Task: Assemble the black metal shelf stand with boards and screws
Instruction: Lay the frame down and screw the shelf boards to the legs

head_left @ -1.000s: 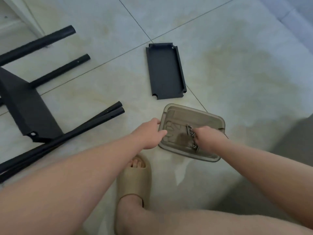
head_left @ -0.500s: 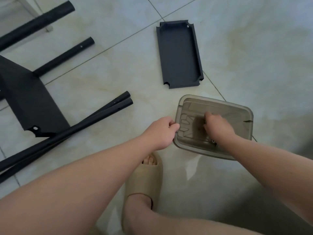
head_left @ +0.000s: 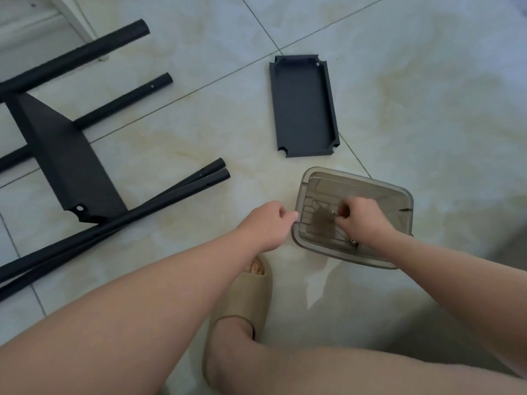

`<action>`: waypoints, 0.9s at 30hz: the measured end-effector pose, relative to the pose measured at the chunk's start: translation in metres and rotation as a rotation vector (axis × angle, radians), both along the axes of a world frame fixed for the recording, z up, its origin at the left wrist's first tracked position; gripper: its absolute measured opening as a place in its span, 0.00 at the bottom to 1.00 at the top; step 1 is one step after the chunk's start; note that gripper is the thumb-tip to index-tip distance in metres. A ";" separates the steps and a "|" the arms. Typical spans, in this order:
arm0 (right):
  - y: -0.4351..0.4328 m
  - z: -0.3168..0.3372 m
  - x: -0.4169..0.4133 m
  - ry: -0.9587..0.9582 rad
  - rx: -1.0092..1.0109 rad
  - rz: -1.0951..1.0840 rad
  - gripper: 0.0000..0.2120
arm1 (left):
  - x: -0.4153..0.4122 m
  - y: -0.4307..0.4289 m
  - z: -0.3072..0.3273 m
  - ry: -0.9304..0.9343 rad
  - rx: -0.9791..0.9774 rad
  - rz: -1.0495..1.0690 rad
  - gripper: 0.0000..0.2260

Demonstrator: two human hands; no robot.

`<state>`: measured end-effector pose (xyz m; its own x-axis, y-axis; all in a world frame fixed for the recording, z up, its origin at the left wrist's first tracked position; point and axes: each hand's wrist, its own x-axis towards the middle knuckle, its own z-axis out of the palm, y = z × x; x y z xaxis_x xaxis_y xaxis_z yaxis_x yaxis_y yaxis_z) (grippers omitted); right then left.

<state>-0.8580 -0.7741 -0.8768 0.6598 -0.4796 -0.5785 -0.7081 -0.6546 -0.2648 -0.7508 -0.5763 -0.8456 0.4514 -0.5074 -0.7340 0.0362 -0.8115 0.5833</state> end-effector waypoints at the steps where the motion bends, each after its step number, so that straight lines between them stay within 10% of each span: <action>1: 0.004 0.010 0.000 -0.023 0.020 0.027 0.04 | 0.002 0.006 0.005 -0.004 0.008 -0.015 0.14; 8: 0.077 0.090 0.031 -0.275 0.228 0.156 0.20 | 0.037 0.085 0.062 -0.197 0.146 -0.204 0.10; 12: 0.134 0.125 0.070 -0.326 0.265 0.268 0.13 | 0.066 0.146 0.096 -0.295 0.208 -0.237 0.08; 27: 0.320 0.109 0.184 -0.333 0.419 0.434 0.12 | 0.124 0.339 0.052 -0.422 0.210 0.263 0.18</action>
<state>-0.6739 -0.4546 -0.7679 0.9164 0.0883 -0.3904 -0.2418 -0.6552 -0.7157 -0.6264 -0.2369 -0.7940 0.8211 -0.1988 -0.5350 0.0520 -0.9075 0.4169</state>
